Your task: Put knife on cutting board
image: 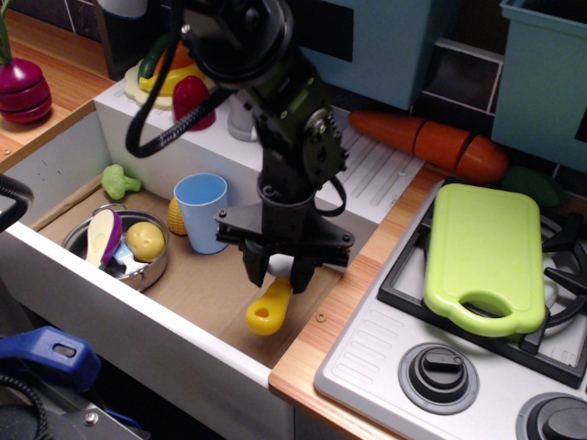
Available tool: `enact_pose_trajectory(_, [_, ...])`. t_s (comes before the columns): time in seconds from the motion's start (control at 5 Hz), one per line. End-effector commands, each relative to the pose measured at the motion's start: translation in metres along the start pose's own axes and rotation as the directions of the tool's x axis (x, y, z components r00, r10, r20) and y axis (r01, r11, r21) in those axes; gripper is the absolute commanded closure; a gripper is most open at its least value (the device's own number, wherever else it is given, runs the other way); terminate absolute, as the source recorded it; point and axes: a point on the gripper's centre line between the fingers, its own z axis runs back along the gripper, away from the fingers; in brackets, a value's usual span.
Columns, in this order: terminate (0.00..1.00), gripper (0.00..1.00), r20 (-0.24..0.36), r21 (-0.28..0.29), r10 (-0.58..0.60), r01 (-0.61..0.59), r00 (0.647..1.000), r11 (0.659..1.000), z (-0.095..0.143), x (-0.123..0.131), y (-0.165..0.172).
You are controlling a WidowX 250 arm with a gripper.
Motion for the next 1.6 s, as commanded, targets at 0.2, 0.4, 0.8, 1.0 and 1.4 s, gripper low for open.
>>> enact_pose_trajectory(0.2, [0.00,1.00,0.067,0.002,0.035,-0.035,0.997,0.999,0.056,-0.011,-0.021])
enact_pose_trajectory(0.4, [0.00,1.00,0.090,-0.001,0.021,-0.021,0.996,1.000,0.075,-0.007,-0.039])
enact_pose_trajectory(0.8, [0.00,1.00,0.138,-0.032,-0.023,0.027,0.990,0.999,0.100,0.011,-0.092])
enact_pose_trajectory(1.0, [0.00,1.00,0.176,-0.036,-0.012,0.019,0.984,0.999,0.108,0.011,-0.122])
enact_pose_trajectory(1.4, [1.00,0.00,0.187,-0.087,0.001,0.015,0.982,0.996,0.106,0.017,-0.153])
